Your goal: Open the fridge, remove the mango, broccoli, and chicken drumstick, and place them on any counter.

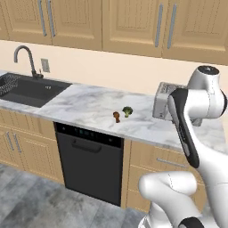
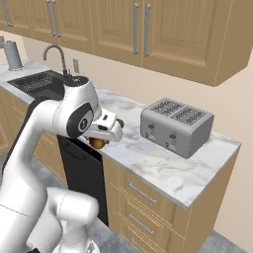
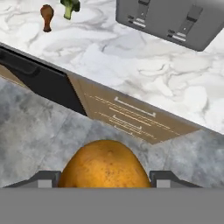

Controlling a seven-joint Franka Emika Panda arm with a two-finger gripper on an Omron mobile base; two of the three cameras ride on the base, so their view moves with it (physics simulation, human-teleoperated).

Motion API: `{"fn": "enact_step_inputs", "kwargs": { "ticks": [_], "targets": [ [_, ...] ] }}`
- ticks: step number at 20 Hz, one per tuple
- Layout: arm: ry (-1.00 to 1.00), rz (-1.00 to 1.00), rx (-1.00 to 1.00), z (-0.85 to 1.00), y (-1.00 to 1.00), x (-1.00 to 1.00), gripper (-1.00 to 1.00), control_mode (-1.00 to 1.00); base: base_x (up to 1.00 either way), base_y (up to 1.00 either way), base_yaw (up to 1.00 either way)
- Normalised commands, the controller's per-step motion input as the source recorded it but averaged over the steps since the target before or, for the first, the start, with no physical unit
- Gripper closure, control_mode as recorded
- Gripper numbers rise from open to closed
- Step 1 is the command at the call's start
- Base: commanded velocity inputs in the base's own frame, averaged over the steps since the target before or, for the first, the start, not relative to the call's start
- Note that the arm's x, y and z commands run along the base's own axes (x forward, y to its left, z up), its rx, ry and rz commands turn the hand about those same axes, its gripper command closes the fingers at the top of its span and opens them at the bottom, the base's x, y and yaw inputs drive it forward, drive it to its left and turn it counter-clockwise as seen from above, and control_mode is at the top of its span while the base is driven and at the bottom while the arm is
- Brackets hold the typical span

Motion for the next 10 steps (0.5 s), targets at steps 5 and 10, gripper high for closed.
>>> {"fn": "enact_step_inputs", "kwargs": {
  "ticks": [5,10],
  "targets": [
    [0.00,-0.18,-0.01,-0.42,0.34,0.99,1.00,-1.00,0.00,0.00,0.00],
    [0.00,-0.05,0.00,-0.92,0.32,1.00,1.00,-1.00,0.00,0.00,0.00]
  ]
}}
